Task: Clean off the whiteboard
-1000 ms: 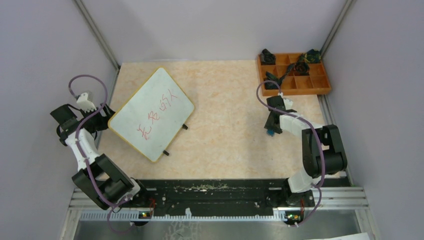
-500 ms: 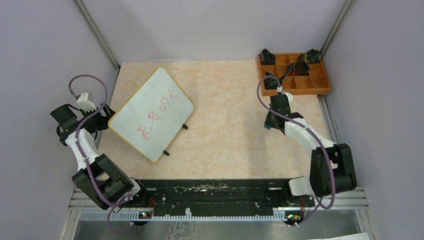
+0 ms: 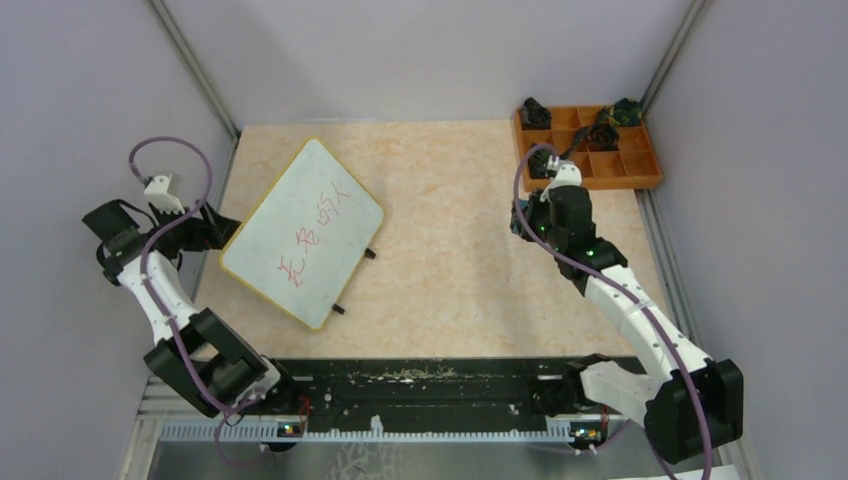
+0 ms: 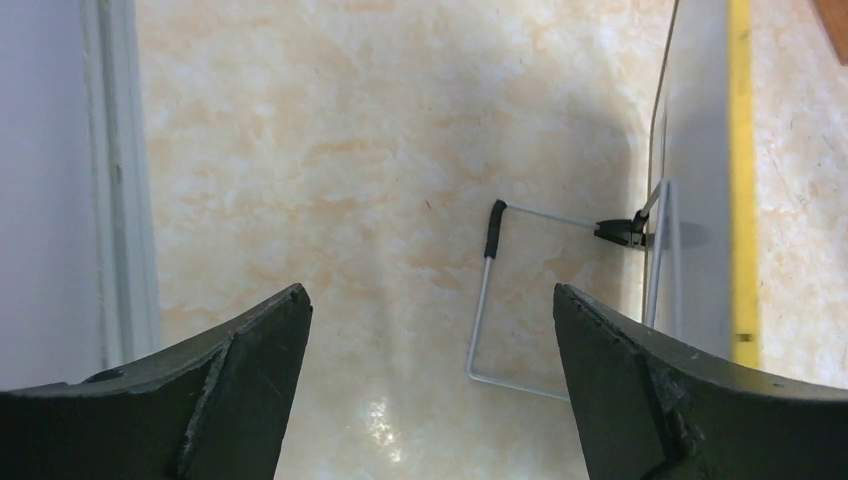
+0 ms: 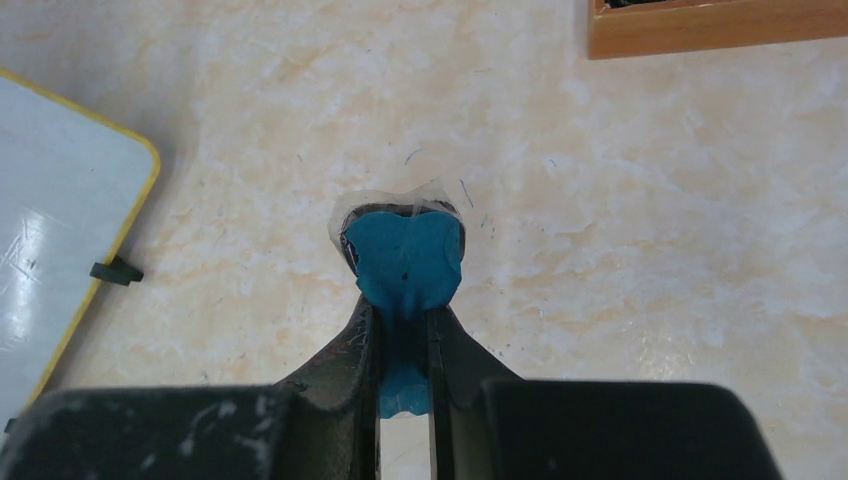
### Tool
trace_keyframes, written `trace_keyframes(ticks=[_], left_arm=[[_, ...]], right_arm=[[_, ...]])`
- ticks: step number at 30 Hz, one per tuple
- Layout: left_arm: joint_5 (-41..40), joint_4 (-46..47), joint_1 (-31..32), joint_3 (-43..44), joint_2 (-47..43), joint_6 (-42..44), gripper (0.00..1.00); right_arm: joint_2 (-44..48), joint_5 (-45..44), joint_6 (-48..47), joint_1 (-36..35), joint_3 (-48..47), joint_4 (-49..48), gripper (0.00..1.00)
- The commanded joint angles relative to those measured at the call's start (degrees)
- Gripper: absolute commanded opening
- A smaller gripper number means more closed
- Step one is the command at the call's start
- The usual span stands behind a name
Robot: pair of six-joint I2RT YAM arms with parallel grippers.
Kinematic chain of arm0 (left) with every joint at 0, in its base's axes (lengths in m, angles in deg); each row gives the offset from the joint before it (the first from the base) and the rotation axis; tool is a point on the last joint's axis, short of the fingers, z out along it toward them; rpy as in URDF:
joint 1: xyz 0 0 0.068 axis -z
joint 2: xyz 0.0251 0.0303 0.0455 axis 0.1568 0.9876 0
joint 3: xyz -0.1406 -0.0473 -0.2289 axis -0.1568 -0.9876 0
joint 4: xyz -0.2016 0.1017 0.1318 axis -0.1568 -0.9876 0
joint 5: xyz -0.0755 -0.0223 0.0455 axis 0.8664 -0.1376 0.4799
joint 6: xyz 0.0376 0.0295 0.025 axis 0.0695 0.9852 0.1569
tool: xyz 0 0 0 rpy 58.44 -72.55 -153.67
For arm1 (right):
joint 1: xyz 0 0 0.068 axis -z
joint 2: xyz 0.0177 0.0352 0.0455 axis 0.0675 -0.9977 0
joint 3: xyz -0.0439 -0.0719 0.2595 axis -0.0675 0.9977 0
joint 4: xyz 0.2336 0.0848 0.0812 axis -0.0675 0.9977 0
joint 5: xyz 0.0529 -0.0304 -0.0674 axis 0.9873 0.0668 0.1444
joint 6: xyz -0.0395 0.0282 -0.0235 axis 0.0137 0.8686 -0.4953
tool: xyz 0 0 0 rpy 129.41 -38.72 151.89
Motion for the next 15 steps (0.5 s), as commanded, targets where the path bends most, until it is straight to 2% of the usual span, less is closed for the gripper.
trace_keyframes(ticks=[1, 7, 10, 12, 15], left_arm=[[4.9, -4.4, -2.5, 7.4, 1.2, 4.6, 0.95], [3.8, -1.9, -4.0, 11.7, 1.7, 1.9, 0.98], [6.2, -1.6, -5.2, 13.0, 1.4, 0.5, 1.00], [8.8, -3.8, -6.2, 14.8, 1.3, 1.4, 1.00], [11.1, -12.2, -6.9, 18.6, 1.6, 7.1, 1.00]], right_arm=[[0.7, 3.2, -1.8, -0.9, 0.5, -2.5, 0.00], [0.5, 4.0, -2.1, -1.9, 0.4, -2.9, 0.00], [1.2, 3.9, -2.1, -2.1, 0.3, -2.9, 0.00], [1.7, 3.7, -2.2, -2.1, 0.3, -2.8, 0.00], [2.1, 3.4, -2.2, -2.1, 0.4, -2.8, 0.00]])
